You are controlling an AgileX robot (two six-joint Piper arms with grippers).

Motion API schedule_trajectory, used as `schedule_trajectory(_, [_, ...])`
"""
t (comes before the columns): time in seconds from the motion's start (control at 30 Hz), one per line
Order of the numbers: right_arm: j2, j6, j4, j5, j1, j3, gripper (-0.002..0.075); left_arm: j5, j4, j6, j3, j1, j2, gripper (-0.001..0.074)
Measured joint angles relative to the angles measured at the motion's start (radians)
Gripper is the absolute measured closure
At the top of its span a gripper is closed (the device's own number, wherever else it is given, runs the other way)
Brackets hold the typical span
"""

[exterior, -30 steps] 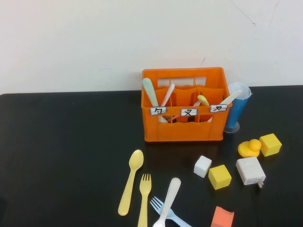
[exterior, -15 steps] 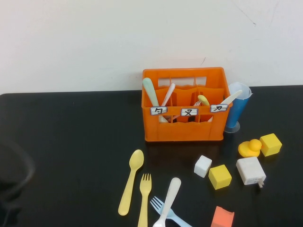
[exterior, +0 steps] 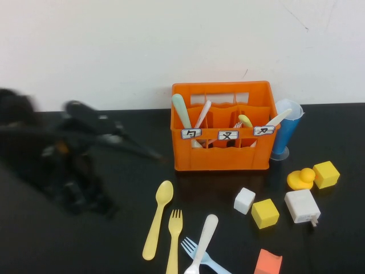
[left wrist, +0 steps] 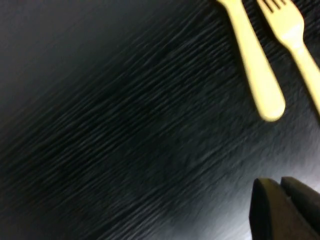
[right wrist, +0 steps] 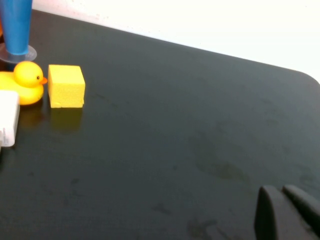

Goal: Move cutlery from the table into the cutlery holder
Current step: Pick up the spoon

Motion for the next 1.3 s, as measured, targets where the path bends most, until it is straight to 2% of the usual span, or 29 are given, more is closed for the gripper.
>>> schedule_trajectory(0.1, [0.0,0.0,0.0,0.0,0.0,0.0,0.0729,-0.012,0.005,-0.064,-0.059,-0.034,0.127,0.0664])
schedule_trajectory(0.27, [0.0,0.0,0.0,0.0,0.0,0.0,0.0729,-0.047,0.009,-0.137,-0.15,-0.065,0.309,0.0409])
schedule_trajectory(0.37, [0.0,0.0,0.0,0.0,0.0,0.0,0.0729,-0.081,0.009,-0.188,-0.19,-0.078,0.393,0.0329])
schedule_trajectory(0.73, [0.0,0.0,0.0,0.0,0.0,0.0,0.0729,-0.193,0.003,-0.232,-0.256,-0.117,0.601,0.0374])
schedule_trajectory(1.13, [0.0,0.0,0.0,0.0,0.0,0.0,0.0729,-0.268,-0.003,-0.303,-0.257,-0.117,0.641,0.0382])
schedule_trajectory(1.3, [0.0,0.0,0.0,0.0,0.0,0.0,0.0729,-0.251,-0.003,-0.306,-0.26,-0.117,0.653,0.0418])
